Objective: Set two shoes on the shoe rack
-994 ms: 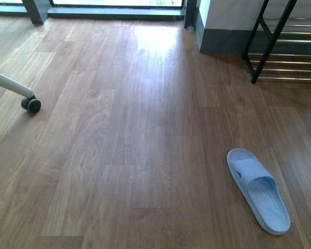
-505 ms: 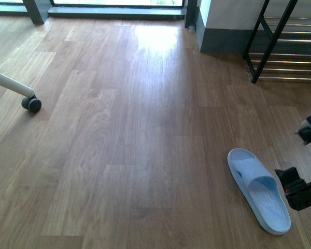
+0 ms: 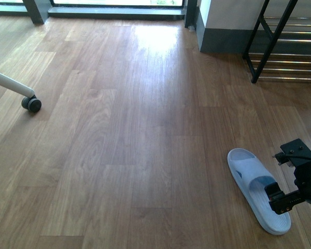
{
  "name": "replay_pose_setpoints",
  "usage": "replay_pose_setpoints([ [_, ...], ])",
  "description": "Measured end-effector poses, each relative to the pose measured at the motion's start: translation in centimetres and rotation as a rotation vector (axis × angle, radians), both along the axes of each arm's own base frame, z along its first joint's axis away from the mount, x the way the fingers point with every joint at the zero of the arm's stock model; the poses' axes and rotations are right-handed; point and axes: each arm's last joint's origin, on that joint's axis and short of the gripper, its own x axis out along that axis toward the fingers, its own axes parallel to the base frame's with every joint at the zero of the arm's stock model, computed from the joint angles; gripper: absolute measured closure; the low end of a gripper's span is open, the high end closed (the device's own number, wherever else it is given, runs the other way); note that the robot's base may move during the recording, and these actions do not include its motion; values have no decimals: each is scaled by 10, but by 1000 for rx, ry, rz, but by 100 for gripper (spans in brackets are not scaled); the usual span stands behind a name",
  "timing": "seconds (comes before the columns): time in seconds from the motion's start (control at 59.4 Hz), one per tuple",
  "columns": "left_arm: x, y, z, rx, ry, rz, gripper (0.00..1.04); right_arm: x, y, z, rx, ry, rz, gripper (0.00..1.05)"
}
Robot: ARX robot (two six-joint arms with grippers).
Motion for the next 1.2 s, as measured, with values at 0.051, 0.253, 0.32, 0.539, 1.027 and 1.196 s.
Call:
replay_pose_setpoints([
  [0.051,0,0,0,0,0,0,103,4,0,-6,1,0,-6,9],
  [0.253,0,0,0,0,0,0,103,15,1,-23,-1,-9,2,9],
  [0.32,0,0,0,0,0,0,103,21,1,-28,-2,-15,3,9],
  [0.539,0,0,0,0,0,0,103,32,1,-44,-5,-22,5,9],
  [1.027,0,0,0,0,0,0,103,47,15,-69,-8,-79,61,62],
  [1.196,0,0,0,0,0,0,103,46,15,-70,-10,-98,48,84],
])
